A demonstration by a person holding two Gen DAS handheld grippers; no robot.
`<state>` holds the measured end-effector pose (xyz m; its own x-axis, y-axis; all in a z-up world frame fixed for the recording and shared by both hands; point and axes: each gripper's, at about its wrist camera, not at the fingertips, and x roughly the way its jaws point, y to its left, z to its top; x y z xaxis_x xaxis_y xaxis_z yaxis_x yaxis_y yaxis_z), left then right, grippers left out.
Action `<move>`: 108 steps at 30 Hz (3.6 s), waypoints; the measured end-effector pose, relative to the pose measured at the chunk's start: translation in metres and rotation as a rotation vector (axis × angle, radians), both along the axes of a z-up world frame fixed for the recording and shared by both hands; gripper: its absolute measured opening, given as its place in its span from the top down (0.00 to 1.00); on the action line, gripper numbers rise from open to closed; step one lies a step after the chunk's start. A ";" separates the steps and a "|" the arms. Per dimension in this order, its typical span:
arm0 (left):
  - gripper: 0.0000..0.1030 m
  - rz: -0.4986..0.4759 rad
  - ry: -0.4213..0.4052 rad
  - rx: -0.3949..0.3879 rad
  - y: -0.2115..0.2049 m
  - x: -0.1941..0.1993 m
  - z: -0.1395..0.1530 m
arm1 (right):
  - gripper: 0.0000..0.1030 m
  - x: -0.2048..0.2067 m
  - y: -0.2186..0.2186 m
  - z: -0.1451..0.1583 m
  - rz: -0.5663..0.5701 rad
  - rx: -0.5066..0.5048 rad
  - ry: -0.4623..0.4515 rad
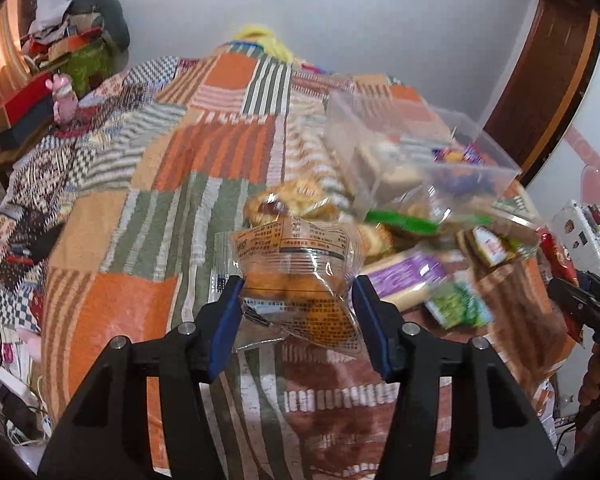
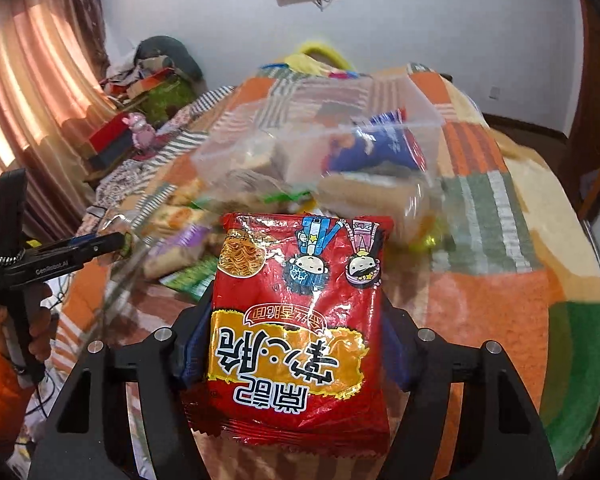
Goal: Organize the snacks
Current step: 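Drop the red bag into the box with the right tool while the left drops the pastry bag, then grasp the biscuit tube with the right tool while the left grasps the coconut roll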
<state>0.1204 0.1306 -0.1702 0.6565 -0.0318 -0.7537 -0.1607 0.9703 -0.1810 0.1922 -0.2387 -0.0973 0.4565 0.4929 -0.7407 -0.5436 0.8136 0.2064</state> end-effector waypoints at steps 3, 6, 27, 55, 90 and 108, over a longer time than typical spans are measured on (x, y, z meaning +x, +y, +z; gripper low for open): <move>0.47 -0.013 -0.041 -0.007 -0.007 0.003 0.017 | 0.36 0.002 0.005 0.013 0.009 0.023 -0.038; 0.47 -0.033 -0.080 -0.006 -0.014 0.011 0.032 | 0.36 0.007 0.010 0.025 0.008 0.040 -0.074; 0.46 -0.114 -0.156 0.009 -0.059 0.146 0.066 | 0.36 0.111 0.054 0.053 -0.066 0.027 -0.181; 0.36 -0.124 -0.122 0.072 -0.046 0.162 0.057 | 0.28 0.129 0.052 0.051 -0.016 -0.061 -0.122; 0.22 -0.294 0.114 0.089 -0.048 0.062 -0.059 | 0.59 0.051 0.022 -0.021 0.123 -0.140 0.038; 0.73 -0.247 0.086 0.045 -0.062 0.038 -0.045 | 0.68 0.059 0.021 -0.039 0.001 -0.048 0.085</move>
